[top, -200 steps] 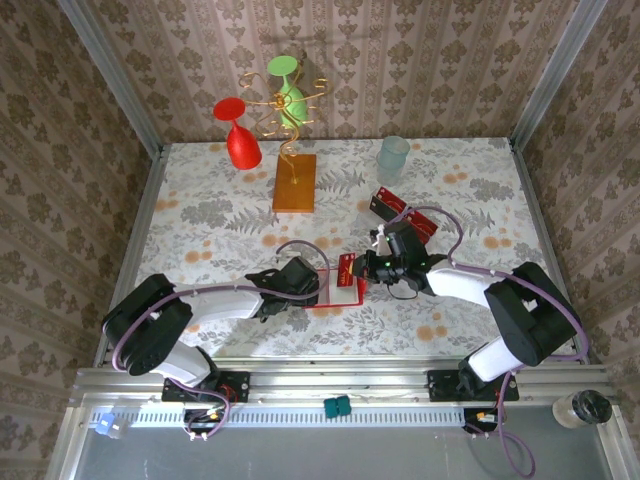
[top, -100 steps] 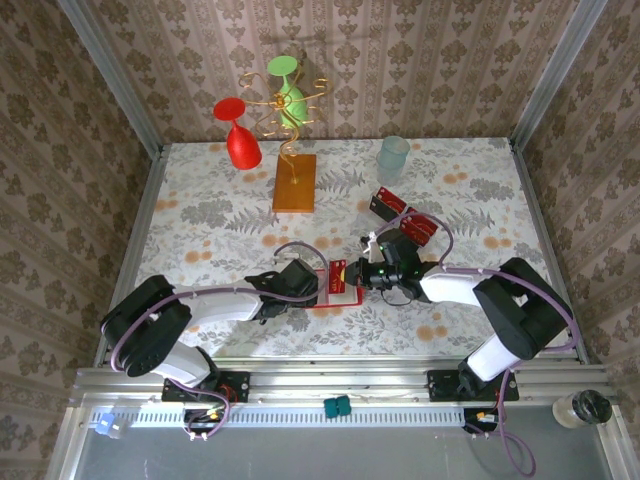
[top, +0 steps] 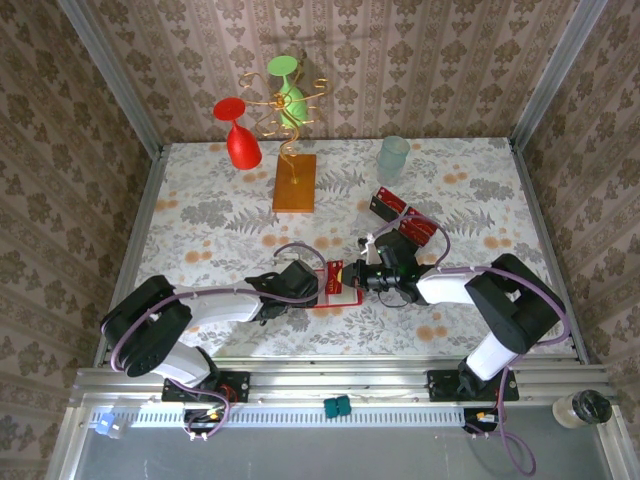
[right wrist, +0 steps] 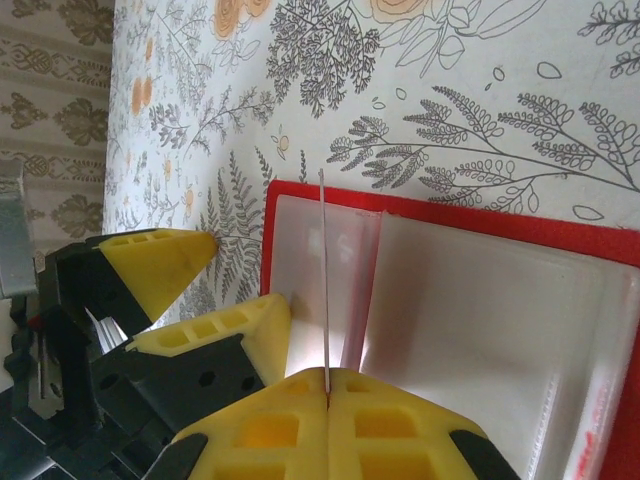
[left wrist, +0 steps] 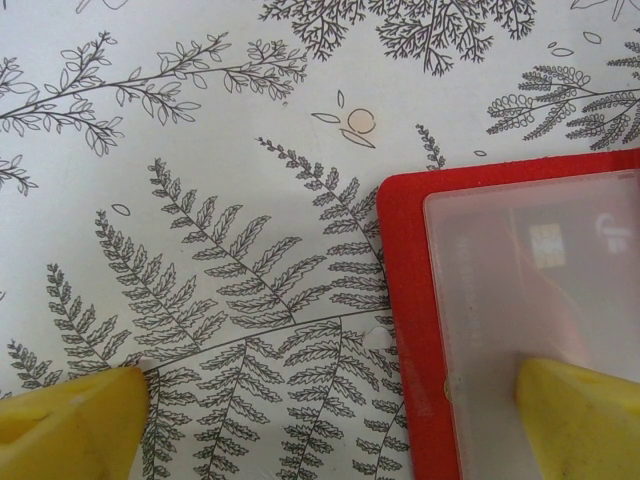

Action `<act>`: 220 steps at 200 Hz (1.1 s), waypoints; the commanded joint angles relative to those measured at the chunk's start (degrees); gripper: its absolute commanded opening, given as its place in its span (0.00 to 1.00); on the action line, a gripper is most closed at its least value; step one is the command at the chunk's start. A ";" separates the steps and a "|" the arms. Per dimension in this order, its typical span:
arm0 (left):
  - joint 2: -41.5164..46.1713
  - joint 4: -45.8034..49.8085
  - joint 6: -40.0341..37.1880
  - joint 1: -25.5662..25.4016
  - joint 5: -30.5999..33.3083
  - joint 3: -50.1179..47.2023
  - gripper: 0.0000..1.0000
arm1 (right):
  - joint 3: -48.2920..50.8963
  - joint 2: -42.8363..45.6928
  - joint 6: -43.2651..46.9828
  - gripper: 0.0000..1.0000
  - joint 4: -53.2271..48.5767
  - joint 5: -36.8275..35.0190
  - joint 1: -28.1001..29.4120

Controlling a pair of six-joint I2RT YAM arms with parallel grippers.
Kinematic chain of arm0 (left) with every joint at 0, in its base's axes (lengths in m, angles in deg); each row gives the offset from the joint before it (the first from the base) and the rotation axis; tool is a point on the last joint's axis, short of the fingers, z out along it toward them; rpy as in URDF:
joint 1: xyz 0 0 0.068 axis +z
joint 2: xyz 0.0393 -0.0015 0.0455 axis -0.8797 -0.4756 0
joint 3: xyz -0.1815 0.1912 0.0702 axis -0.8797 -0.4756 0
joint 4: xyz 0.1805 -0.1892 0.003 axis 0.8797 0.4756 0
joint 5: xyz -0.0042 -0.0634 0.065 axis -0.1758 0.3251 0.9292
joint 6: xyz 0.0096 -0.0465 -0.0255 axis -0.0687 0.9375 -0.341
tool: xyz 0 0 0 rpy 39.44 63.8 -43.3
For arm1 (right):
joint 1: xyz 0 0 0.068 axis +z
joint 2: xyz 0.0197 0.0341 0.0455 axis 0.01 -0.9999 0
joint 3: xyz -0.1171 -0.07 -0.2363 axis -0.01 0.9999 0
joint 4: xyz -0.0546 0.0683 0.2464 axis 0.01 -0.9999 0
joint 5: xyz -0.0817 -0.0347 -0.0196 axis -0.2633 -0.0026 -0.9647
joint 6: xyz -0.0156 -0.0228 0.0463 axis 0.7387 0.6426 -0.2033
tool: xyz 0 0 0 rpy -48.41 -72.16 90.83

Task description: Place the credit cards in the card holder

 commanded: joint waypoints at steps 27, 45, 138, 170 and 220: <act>0.14 2.36 0.66 -0.47 1.13 -1.38 0.95 | 1.45 -1.76 -0.81 0.00 2.72 -1.55 0.38; 0.10 2.31 0.73 -0.56 1.14 -1.37 0.95 | 1.71 -1.96 -0.77 0.00 2.93 -1.77 0.34; 0.27 2.31 0.73 -0.62 1.21 -1.39 0.95 | 3.58 -1.39 -0.77 0.00 3.73 -3.37 0.26; 0.36 2.28 0.73 -0.60 1.20 -1.50 0.95 | 3.61 -1.07 -0.76 0.00 3.73 -3.67 0.08; 0.54 2.28 0.77 -0.61 1.29 -1.65 0.95 | 3.93 -0.90 -0.72 0.00 3.95 -3.75 -0.32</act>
